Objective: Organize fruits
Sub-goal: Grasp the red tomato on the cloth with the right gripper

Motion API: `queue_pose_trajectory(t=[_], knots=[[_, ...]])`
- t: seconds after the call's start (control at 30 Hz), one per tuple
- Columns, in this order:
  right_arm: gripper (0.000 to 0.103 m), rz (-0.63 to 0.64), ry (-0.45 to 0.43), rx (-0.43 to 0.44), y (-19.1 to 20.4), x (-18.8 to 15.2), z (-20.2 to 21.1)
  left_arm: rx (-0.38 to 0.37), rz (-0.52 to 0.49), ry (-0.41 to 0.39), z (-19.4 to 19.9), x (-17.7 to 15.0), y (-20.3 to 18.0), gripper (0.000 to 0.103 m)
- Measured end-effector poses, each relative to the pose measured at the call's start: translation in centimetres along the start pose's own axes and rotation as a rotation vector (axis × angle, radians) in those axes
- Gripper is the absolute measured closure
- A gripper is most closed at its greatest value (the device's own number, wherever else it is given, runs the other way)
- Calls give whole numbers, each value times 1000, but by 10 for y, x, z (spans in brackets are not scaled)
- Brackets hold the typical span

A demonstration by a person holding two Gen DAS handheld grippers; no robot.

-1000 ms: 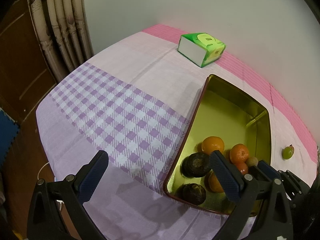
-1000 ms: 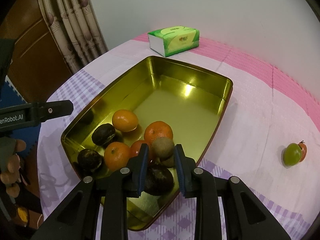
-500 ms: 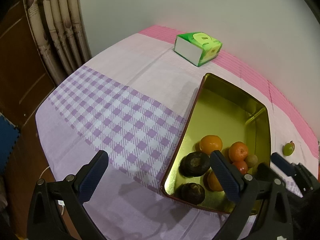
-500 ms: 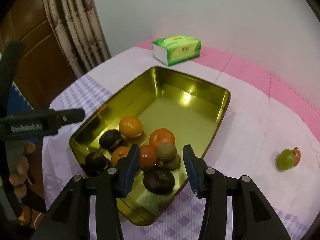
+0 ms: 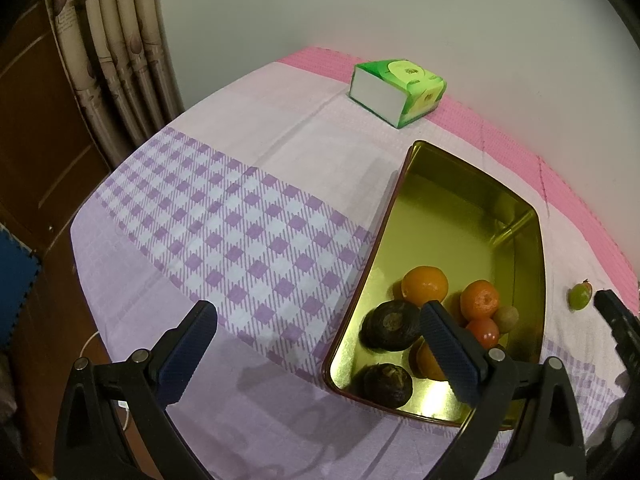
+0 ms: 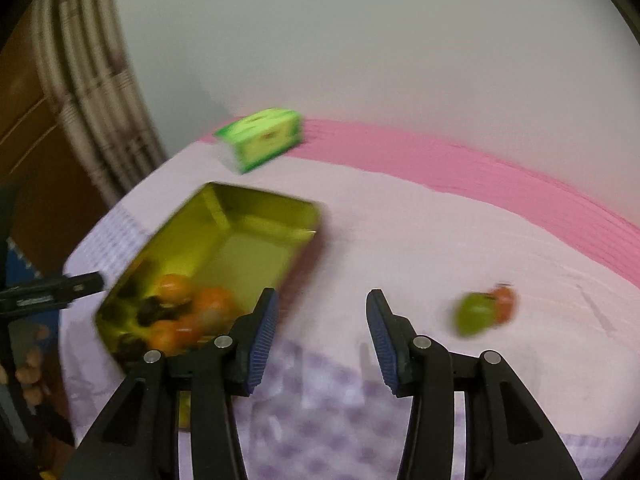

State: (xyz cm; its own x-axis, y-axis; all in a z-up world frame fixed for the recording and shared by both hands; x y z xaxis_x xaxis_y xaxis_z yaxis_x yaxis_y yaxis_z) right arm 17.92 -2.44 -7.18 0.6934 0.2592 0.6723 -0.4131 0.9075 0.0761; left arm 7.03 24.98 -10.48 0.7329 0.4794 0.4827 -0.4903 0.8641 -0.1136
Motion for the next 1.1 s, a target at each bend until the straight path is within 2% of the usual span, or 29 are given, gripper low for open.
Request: queue_pose_trajectory(t=[0.2, 0.4, 0.7, 1.1], knots=[[56, -80, 13, -133, -81, -13, 0, 2, -3, 1, 0, 0, 0, 3], [56, -97, 67, -191, -122, -33, -15, 7, -6, 3, -2, -2, -1, 3], [56, -81, 96, -186, -127, -44, -40, 18, -14, 15, -4, -6, 0, 3], [56, -72, 97, -181, -123, -37, -64, 28, -29, 29, -8, -6, -1, 3]])
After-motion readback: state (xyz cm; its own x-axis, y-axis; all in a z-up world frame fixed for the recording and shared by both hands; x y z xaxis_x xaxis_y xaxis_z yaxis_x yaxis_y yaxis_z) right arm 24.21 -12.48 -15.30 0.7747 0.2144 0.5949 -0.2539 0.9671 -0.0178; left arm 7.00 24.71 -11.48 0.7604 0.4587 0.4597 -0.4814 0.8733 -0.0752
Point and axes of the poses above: each gripper's, at about its wrist camera, not at the fingertips, and z roughly against the way its jaws point, y to its left, x to its top, the point moved 10 cm from there along -z, roughly the way its jaws point, and after that the axes turned 1 degree about z, right-handed, at the moved point
